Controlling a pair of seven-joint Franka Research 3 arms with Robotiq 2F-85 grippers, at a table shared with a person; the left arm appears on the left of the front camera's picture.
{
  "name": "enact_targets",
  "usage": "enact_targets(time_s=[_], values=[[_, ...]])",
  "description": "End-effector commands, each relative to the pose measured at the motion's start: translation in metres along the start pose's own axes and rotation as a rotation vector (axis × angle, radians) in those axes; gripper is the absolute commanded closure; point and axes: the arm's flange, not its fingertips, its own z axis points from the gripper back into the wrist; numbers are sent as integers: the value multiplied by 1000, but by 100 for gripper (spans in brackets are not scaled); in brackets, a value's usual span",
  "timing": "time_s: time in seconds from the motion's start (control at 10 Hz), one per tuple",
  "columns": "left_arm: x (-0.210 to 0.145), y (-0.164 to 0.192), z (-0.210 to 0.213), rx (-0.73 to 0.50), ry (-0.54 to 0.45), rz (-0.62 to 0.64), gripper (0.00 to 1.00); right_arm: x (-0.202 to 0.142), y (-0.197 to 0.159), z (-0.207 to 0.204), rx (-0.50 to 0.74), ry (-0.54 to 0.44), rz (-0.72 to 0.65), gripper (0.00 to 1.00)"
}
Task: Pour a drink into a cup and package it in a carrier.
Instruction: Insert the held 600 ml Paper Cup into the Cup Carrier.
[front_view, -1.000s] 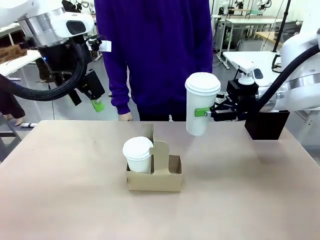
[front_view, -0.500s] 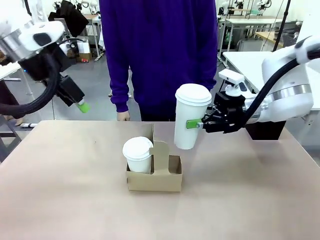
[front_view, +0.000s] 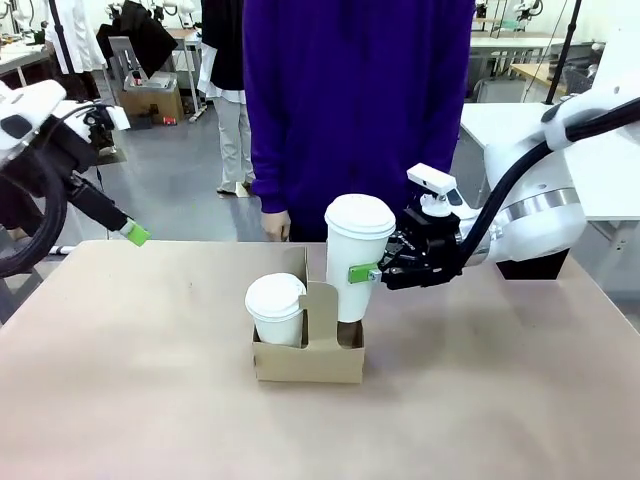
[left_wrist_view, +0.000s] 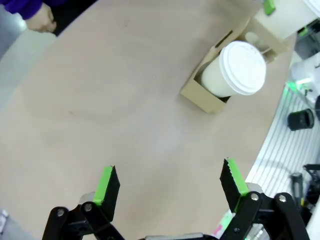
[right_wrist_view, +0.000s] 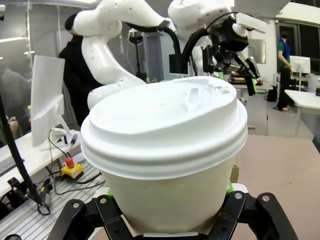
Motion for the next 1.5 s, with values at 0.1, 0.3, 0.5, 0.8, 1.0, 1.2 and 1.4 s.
enact_targets(time_s=[0.1, 0.3, 0.5, 0.8, 1.0, 1.2, 1.4], values=[[-23, 9, -2, -75, -59, -15, 0, -11, -14, -9, 10, -5, 23, 20], [-31, 12, -3, -80, -62, -2, 0, -25, -17, -11, 17, -3, 13, 20], [-26, 12, -2, -63, -39, 8, 0, -39, -22, -11, 37, 2, -5, 20], [-26, 12, -2, -63, -39, 8, 0, -58, -27, -7, 54, 36, -16, 20], [-26, 12, -2, -63, -39, 8, 0, -69, -31, -4, 66, 51, -13, 20], [-26, 12, -2, -63, -39, 8, 0, -80, -37, -2, 88, 74, -11, 20], [-26, 12, -2, -63, -39, 8, 0, -89, -38, -3, 107, 81, 1, 20]])
